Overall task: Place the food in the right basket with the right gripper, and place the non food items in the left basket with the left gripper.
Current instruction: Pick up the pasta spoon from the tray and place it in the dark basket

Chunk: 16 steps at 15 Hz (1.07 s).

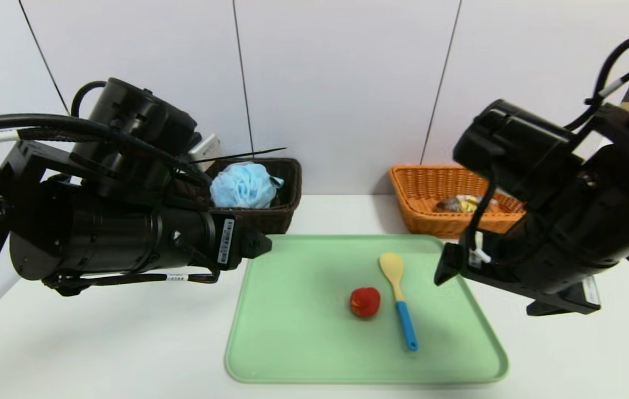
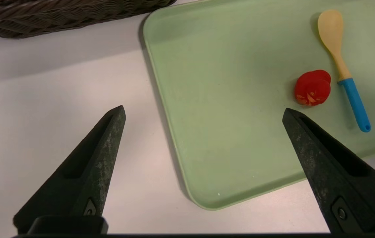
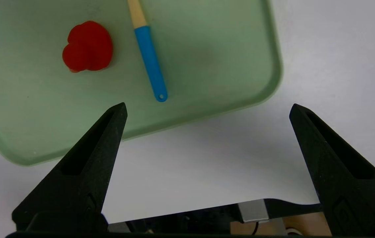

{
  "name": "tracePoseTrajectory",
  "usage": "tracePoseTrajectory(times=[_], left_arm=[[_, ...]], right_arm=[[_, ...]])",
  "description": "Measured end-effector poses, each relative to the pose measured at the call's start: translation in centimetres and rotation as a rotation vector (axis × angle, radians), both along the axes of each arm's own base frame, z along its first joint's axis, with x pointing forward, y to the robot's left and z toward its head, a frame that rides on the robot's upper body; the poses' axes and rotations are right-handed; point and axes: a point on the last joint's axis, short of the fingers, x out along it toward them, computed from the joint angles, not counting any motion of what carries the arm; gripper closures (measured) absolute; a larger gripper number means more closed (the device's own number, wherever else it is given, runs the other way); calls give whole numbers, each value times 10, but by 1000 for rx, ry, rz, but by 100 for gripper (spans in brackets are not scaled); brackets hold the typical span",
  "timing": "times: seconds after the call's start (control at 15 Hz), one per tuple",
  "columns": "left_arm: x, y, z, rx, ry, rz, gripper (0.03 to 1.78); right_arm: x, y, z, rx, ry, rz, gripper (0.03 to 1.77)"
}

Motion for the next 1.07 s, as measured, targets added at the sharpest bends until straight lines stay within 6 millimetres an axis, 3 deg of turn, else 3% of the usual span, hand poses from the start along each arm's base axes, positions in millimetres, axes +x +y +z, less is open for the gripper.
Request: tracePoseTrajectory(times=[0.27, 0.6, 1.07], left_arm=[[-2, 0, 1, -3, -3, -5, 12], [-2, 0, 2, -7, -4, -5, 12], [-2, 1, 1, -7, -4, -4, 12]], right_arm=[[19, 23, -25, -6, 135, -15, 10], [39, 42, -48, -52, 174, -2, 10], [54, 48, -66, -109, 207, 96, 10]])
